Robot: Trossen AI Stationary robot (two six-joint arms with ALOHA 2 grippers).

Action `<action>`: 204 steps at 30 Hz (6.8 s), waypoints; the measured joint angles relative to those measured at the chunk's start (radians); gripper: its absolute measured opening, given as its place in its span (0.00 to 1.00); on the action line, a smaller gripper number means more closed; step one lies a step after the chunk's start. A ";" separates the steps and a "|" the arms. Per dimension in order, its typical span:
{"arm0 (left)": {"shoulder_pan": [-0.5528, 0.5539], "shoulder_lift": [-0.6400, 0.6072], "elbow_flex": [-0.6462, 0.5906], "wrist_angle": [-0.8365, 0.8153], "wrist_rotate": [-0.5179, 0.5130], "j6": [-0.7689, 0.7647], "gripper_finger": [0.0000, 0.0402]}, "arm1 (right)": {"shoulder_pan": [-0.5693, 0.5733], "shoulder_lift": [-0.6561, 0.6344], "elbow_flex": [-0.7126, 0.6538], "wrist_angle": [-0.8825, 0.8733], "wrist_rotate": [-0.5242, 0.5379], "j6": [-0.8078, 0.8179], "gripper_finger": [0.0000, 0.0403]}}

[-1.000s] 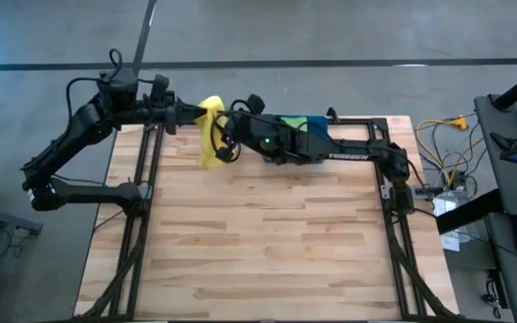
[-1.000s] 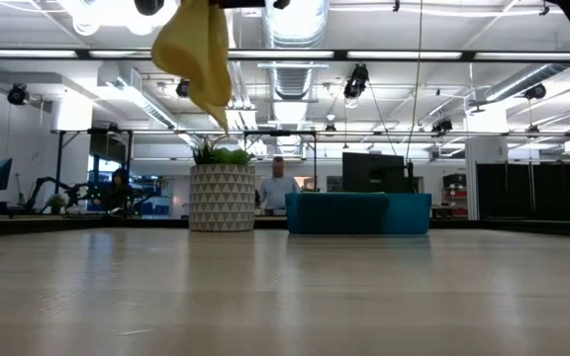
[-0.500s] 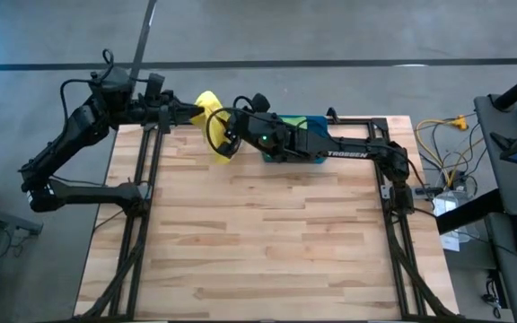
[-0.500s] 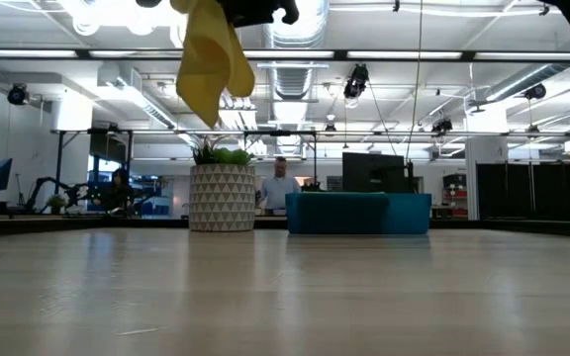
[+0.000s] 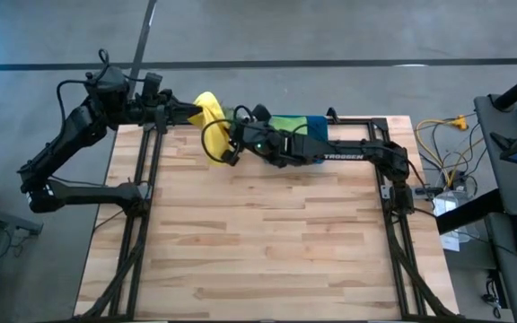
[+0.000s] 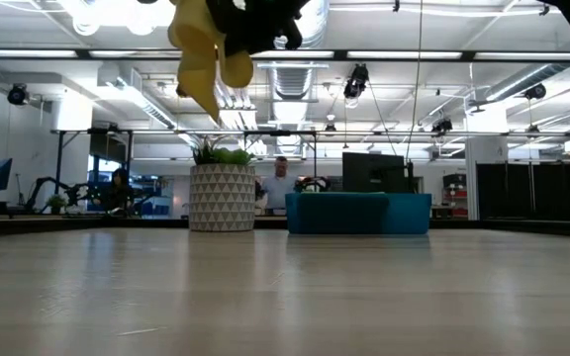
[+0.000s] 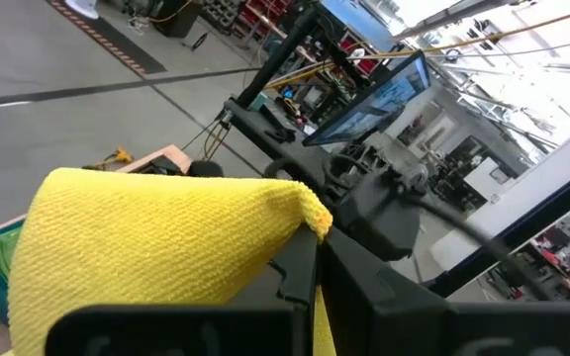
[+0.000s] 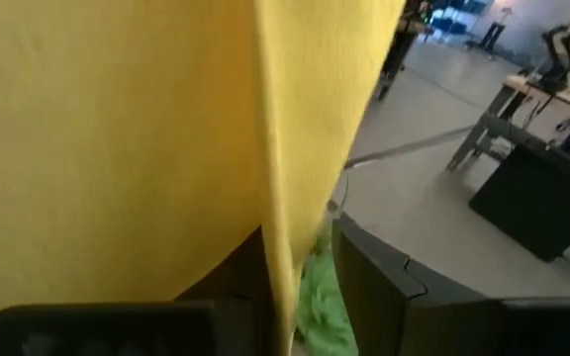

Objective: Fold microfiber towels
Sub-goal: Fold the yellow microfiber towel on top of the green microfiber towel into the dark blue bin

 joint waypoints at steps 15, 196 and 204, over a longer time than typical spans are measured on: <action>0.000 -0.003 -0.002 -0.005 0.001 0.029 0.00 | 0.000 -0.094 -0.119 -0.117 -0.010 0.070 0.03; -0.303 0.398 -0.594 0.113 -0.324 0.594 0.33 | -0.094 -0.650 -0.989 -0.151 -0.751 0.313 0.38; -0.334 0.287 -0.617 0.065 -0.308 0.426 0.33 | 0.079 -0.786 -1.173 -0.060 -0.743 0.677 0.34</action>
